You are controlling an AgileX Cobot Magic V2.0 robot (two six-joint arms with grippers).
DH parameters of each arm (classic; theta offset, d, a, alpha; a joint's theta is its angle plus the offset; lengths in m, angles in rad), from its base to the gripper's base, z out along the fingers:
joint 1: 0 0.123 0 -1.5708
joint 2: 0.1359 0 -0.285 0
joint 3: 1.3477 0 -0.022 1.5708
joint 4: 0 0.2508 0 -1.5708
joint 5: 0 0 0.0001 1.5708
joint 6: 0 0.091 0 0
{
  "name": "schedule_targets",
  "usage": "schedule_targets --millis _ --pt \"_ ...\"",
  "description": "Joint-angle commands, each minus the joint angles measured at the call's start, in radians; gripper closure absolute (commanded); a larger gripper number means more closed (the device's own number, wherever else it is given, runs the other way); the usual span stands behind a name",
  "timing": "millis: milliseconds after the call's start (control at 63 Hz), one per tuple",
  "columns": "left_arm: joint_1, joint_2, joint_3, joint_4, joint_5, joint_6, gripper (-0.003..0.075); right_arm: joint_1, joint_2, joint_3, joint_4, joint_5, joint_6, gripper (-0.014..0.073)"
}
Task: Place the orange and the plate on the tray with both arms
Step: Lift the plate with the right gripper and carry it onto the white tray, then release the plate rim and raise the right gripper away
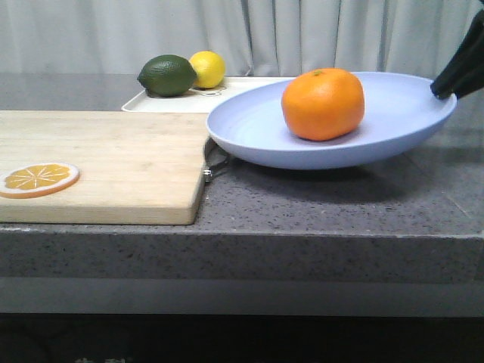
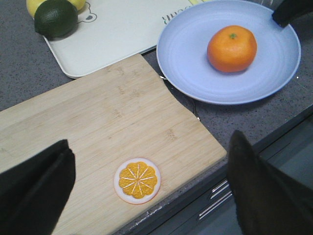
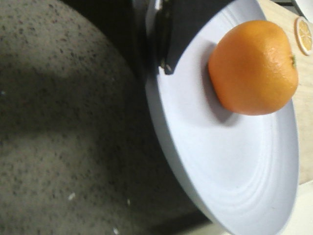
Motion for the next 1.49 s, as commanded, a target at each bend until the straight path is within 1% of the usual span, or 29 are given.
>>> schedule_targets --millis 0,95,365,587,778,1000,1095,1222,1333,1397,1476 --pt "0.003 -0.002 -0.025 -0.002 -0.062 -0.008 0.0109 0.000 -0.006 -0.107 0.085 0.011 0.041 0.0653" --pt "0.003 -0.002 -0.025 -0.002 -0.062 -0.008 0.0109 0.016 0.047 -0.188 0.080 0.021 0.079 0.0653" --pt "0.003 -0.002 -0.025 -0.002 -0.064 -0.008 0.0109 0.076 0.293 -0.508 0.074 0.015 0.212 0.0653" --pt "0.003 -0.002 -0.025 -0.002 -0.064 -0.008 0.0109 0.080 0.481 -0.743 0.072 -0.008 0.307 0.0653" --pt "0.003 -0.002 -0.025 -0.002 -0.064 -0.008 0.0109 0.080 0.570 -0.847 0.072 -0.017 0.315 0.0653" --pt "0.003 -0.002 -0.025 -0.002 -0.064 -0.008 0.0109 0.080 0.598 -0.858 0.073 -0.038 0.319 0.0643" --pt "0.003 -0.002 -0.025 -0.002 -0.064 -0.008 0.0109 0.080 0.597 -0.858 0.073 -0.047 0.319 0.0582" --pt "0.003 -0.002 -0.025 -0.002 -0.064 -0.008 0.0109 0.080 0.596 -0.861 0.073 -0.049 0.319 0.0438" --pt "0.003 -0.002 -0.025 -0.002 -0.064 -0.008 0.0109 0.080 0.595 -0.865 0.073 -0.048 0.319 0.0332" --pt "0.003 -0.002 -0.025 -0.002 -0.064 -0.008 0.0109 0.078 0.591 -0.874 0.073 -0.039 0.319 0.0304" --pt "0.003 -0.002 -0.025 -0.002 -0.064 -0.008 0.0109 0.078 0.584 -0.892 0.066 -0.018 0.319 0.0300"
